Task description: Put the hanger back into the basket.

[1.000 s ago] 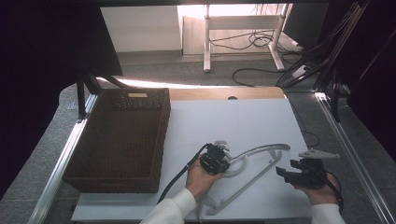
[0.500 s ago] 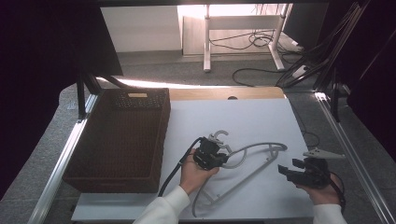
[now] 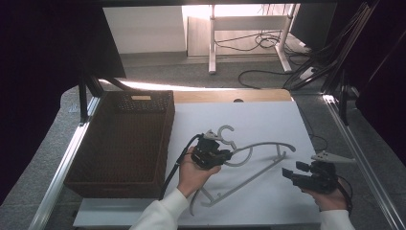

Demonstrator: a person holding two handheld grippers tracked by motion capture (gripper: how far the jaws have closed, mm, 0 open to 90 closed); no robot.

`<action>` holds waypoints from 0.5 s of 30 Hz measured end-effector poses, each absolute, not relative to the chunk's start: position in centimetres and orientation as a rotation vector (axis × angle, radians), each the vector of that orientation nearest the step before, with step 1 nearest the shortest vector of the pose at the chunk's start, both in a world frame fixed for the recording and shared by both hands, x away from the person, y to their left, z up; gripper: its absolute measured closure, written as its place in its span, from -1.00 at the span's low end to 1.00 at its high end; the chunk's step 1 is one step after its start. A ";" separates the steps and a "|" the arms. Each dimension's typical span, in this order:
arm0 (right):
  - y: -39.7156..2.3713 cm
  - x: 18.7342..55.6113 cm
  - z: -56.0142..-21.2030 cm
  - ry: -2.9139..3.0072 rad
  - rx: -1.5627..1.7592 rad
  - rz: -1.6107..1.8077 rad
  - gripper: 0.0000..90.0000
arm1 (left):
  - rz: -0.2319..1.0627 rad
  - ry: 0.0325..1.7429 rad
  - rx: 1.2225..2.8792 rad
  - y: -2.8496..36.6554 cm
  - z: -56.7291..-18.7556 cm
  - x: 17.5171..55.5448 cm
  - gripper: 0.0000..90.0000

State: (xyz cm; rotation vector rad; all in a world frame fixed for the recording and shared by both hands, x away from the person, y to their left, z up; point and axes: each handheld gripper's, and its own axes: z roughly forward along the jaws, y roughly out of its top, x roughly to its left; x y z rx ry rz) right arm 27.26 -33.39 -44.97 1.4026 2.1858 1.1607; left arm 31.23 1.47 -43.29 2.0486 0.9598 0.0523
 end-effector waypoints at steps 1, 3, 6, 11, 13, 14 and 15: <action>-33.3 27.2 -44.9 2.179 1.402 1.171 -0.27 | 0.054 0.961 2.038 1.7 -43.0 31.1 0.84; -33.4 27.1 -44.7 2.166 1.392 1.187 -0.27 | 0.065 0.953 2.030 2.1 -42.2 31.0 0.84; -33.4 26.8 -44.2 2.163 1.360 1.202 -0.27 | 0.090 0.952 2.019 2.9 -41.1 30.8 0.84; -34.0 26.4 -43.5 2.127 1.346 1.232 -0.27 | 0.126 0.954 1.993 4.5 -39.3 30.8 0.84; -34.3 26.4 -43.5 2.120 1.352 1.231 -0.27 | 0.131 0.957 1.972 5.3 -38.6 30.8 0.84; -34.4 26.4 -43.5 2.116 1.361 1.228 -0.27 | 0.131 0.959 1.965 5.6 -38.3 30.7 0.84; -34.5 26.4 -43.6 2.111 1.366 1.224 -0.27 | 0.136 0.958 1.959 6.0 -38.0 30.7 0.84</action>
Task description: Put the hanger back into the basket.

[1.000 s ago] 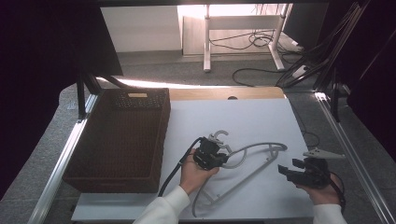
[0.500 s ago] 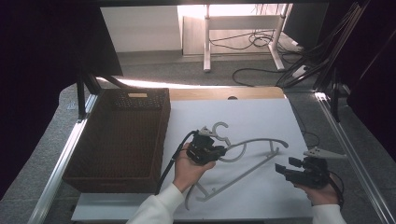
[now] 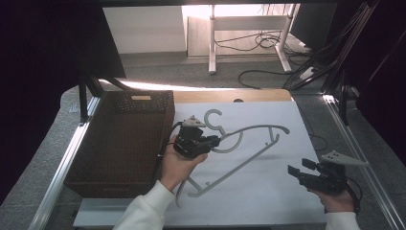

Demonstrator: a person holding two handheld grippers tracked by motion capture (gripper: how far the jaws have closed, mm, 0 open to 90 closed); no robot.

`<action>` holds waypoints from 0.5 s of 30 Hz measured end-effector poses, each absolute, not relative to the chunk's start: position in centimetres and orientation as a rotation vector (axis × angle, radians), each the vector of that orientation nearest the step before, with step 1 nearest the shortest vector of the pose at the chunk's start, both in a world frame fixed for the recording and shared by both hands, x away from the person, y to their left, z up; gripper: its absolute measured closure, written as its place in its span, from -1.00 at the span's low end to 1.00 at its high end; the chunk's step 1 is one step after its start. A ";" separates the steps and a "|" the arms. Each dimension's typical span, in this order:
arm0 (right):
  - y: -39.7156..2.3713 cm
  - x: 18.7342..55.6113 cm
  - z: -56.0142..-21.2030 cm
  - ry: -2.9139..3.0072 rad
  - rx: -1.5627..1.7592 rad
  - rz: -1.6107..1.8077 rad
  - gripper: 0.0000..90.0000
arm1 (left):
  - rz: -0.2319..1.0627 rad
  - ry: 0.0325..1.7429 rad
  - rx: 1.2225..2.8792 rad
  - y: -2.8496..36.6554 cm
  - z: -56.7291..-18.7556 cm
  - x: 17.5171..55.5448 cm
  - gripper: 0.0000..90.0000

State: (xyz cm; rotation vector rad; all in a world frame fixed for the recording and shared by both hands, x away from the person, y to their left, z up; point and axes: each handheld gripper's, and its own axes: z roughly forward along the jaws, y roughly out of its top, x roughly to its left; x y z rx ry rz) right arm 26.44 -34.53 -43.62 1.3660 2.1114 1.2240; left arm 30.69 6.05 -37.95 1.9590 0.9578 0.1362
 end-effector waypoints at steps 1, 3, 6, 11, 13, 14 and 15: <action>-34.6 26.5 -43.7 2.109 1.374 1.219 -0.27 | 0.140 0.957 1.956 6.3 -37.7 30.7 0.84; -34.7 26.5 -43.8 2.107 1.377 1.213 -0.27 | 0.155 0.959 1.952 7.0 -37.2 30.6 0.84; -34.8 26.6 -43.9 2.109 1.375 1.199 -0.27 | 0.172 0.964 1.938 8.1 -36.3 30.5 0.84; -34.8 26.6 -44.1 2.114 1.385 1.181 -0.27 | 0.188 0.979 1.916 10.0 -35.4 30.4 0.84; -34.9 26.7 -44.2 2.114 1.390 1.173 -0.27 | 0.202 0.988 1.915 10.8 -35.2 30.3 0.84; -34.9 26.7 -44.2 2.114 1.391 1.170 -0.27 | 0.208 0.994 1.909 11.4 -35.0 30.3 0.84; -34.9 26.7 -44.3 2.110 1.400 1.165 -0.27 | 0.209 1.000 1.905 11.7 -34.9 30.3 0.84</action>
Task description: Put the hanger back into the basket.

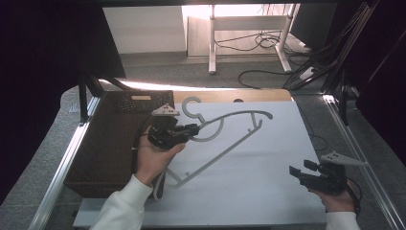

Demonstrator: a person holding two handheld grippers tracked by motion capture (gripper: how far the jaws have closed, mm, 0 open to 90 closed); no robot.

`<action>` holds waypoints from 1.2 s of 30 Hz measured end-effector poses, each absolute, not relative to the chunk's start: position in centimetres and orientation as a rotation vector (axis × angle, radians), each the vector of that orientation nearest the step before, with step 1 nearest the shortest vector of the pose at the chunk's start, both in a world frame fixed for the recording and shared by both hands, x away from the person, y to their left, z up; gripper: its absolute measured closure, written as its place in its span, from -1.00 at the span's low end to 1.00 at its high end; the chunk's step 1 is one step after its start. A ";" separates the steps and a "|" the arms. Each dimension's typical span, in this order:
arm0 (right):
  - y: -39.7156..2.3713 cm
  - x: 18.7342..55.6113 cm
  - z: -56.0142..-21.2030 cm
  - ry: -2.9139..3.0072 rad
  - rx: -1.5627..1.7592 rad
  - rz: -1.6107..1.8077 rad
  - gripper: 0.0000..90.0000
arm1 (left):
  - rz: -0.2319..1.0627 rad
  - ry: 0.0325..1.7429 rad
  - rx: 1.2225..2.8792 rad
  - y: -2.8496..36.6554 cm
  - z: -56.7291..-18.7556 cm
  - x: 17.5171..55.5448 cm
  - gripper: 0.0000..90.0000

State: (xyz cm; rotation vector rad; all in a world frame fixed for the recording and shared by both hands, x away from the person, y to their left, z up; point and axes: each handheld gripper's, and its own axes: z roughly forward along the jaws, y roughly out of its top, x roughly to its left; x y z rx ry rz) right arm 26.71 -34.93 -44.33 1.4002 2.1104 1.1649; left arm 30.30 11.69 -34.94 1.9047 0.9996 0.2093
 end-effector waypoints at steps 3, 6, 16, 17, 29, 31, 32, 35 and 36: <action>-35.0 26.8 -44.5 2.112 1.406 1.153 -0.27 | 0.206 1.016 1.881 13.2 -34.6 30.3 0.84; -35.1 26.8 -44.6 2.113 1.407 1.150 -0.27 | 0.225 1.038 1.865 14.5 -34.2 30.2 0.84; -35.0 26.9 -44.8 2.118 1.413 1.131 -0.27 | 0.283 1.093 1.809 19.4 -32.7 30.0 0.84; -35.0 26.9 -44.9 2.118 1.411 1.128 -0.27 | 0.286 1.098 1.804 19.9 -32.6 30.0 0.84; -35.0 27.0 -45.1 2.118 1.423 1.111 -0.27 | 0.322 1.192 1.760 25.1 -33.1 30.3 0.84; -35.0 27.0 -45.1 2.119 1.423 1.109 -0.27 | 0.333 1.209 1.751 26.0 -33.2 30.4 0.84; -35.0 27.0 -45.2 2.120 1.424 1.109 -0.27 | 0.340 1.221 1.745 26.6 -33.3 30.4 0.84; -35.0 27.0 -45.2 2.121 1.425 1.107 -0.27 | 0.351 1.243 1.734 27.8 -33.5 30.4 0.84; -35.0 27.0 -45.2 2.120 1.426 1.105 -0.27 | 0.354 1.253 1.730 28.3 -33.6 30.4 0.84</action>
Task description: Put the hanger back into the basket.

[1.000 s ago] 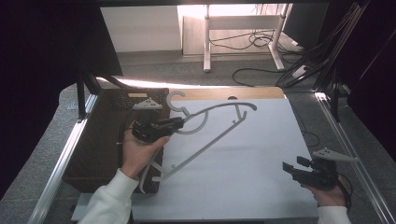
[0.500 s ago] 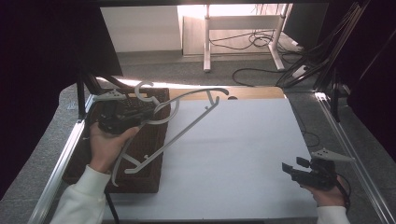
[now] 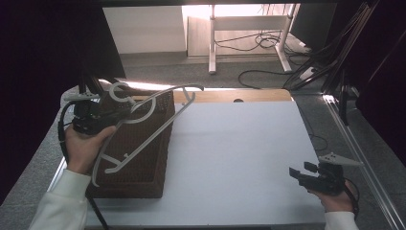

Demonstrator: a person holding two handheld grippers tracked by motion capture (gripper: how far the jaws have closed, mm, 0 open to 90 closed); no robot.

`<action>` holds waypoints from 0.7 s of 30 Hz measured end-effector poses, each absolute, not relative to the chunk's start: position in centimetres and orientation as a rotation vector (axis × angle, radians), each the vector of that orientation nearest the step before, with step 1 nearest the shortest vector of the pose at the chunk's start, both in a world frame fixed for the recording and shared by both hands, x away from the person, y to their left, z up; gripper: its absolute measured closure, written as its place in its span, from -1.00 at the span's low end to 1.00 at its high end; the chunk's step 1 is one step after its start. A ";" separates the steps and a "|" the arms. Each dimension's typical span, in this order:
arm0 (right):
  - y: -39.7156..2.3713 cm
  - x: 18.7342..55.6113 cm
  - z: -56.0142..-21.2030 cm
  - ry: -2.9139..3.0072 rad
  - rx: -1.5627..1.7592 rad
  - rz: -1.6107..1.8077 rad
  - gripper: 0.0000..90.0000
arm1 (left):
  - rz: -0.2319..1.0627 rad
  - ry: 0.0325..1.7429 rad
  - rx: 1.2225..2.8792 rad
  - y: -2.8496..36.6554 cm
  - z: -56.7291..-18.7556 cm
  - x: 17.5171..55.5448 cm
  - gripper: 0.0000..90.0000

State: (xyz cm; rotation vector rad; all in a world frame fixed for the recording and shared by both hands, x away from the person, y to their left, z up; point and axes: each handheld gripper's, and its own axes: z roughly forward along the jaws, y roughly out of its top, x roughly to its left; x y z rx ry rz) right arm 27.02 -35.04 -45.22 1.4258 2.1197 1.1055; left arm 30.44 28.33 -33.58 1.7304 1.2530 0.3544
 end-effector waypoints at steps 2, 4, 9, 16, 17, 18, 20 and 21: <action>-35.0 27.0 -45.2 2.120 1.427 1.104 -0.27 | 0.359 1.267 1.721 29.1 -33.7 30.5 0.84; -35.0 27.1 -45.3 2.120 1.426 1.104 -0.27 | 0.366 1.280 1.711 29.7 -33.9 30.5 0.84; -35.1 27.0 -45.2 2.116 1.426 1.096 -0.27 | 0.367 1.312 1.687 31.4 -34.7 30.6 0.84; -35.0 27.0 -45.3 2.116 1.428 1.093 -0.27 | 0.386 1.330 1.681 32.8 -35.2 30.7 0.84; -35.0 27.0 -45.3 2.118 1.426 1.093 -0.27 | 0.388 1.334 1.680 33.0 -35.2 30.7 0.84; -35.0 27.0 -45.3 2.119 1.427 1.092 -0.27 | 0.391 1.337 1.682 33.1 -35.3 30.8 0.84; -35.0 27.0 -45.3 2.118 1.429 1.092 -0.27 | 0.399 1.344 1.687 33.4 -35.5 30.9 0.84; -35.1 27.0 -45.3 2.117 1.429 1.090 -0.27 | 0.404 1.346 1.689 33.5 -35.5 30.9 0.84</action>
